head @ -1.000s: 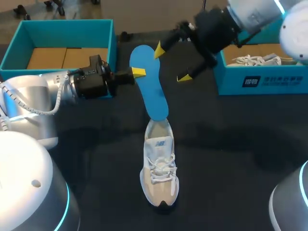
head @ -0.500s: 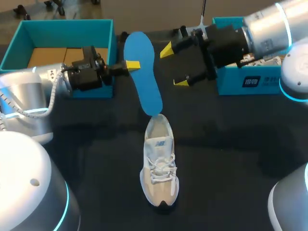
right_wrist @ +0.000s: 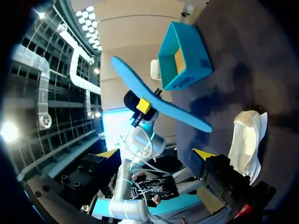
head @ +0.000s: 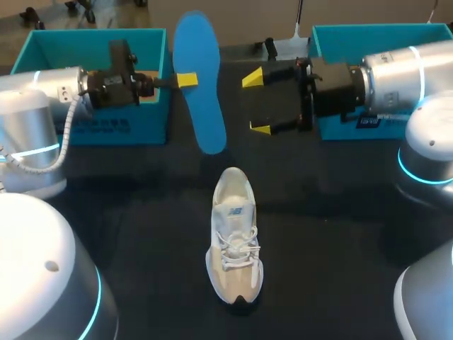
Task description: Take the shoe out of the shoebox, open the shoe tongue, remove and reinsert the insole, then place the shoe into the shoebox
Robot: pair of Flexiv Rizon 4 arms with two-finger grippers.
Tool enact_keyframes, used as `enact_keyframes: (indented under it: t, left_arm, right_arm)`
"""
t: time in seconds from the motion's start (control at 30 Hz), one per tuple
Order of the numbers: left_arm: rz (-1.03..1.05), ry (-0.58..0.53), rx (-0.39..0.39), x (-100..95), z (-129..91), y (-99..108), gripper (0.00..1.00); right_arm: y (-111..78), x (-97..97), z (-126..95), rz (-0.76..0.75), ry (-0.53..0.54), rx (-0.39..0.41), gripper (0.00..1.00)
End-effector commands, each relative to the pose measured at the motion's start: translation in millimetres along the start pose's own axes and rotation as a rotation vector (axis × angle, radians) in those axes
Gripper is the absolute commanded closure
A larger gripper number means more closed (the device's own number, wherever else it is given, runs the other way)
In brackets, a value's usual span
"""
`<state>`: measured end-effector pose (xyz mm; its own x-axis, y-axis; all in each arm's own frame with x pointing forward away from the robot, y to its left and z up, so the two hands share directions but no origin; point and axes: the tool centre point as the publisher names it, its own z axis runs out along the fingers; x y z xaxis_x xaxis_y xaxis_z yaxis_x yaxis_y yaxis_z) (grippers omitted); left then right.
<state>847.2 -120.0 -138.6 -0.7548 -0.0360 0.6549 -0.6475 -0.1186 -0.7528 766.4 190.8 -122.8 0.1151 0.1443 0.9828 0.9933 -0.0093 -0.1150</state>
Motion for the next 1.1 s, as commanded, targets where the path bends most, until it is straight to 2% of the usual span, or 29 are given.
enact_keyframes:
  t: [0.03, 0.27, 0.4, 0.5, 1.0, 1.1]
  left_arm:
    - [0.229, 0.039, 0.017, 6.2, -6.1, -3.4, 1.0]
    - [0.601, 0.077, -0.032, 16.7, -11.7, -12.9, 1.0]
    - [0.81, 0.087, -0.159, 22.9, -19.6, -16.3, 1.0]
    - [0.914, 0.088, -0.191, 26.8, -24.1, -18.2, 1.0]
    - [0.907, 0.088, -0.185, 26.8, -24.9, -18.8, 1.0]
    - [1.027, 0.106, -0.195, 25.1, -23.8, -16.8, 1.0]
  right_arm:
    - [0.4, -2.6, 3.3, -0.001, 0.045, -0.003, 0.0]
    - [1.5, -2.8, 2.6, 0.003, 0.072, -0.007, 0.0]
    - [1.5, -2.8, 2.6, 0.003, 0.072, -0.007, 0.0]
    - [1.5, -2.8, 2.6, 0.003, 0.072, -0.007, 0.0]
    - [1.5, -2.8, 2.6, 0.003, 0.072, -0.007, 0.0]
    - [1.5, -2.8, 2.6, 0.003, 0.072, -0.007, 0.0]
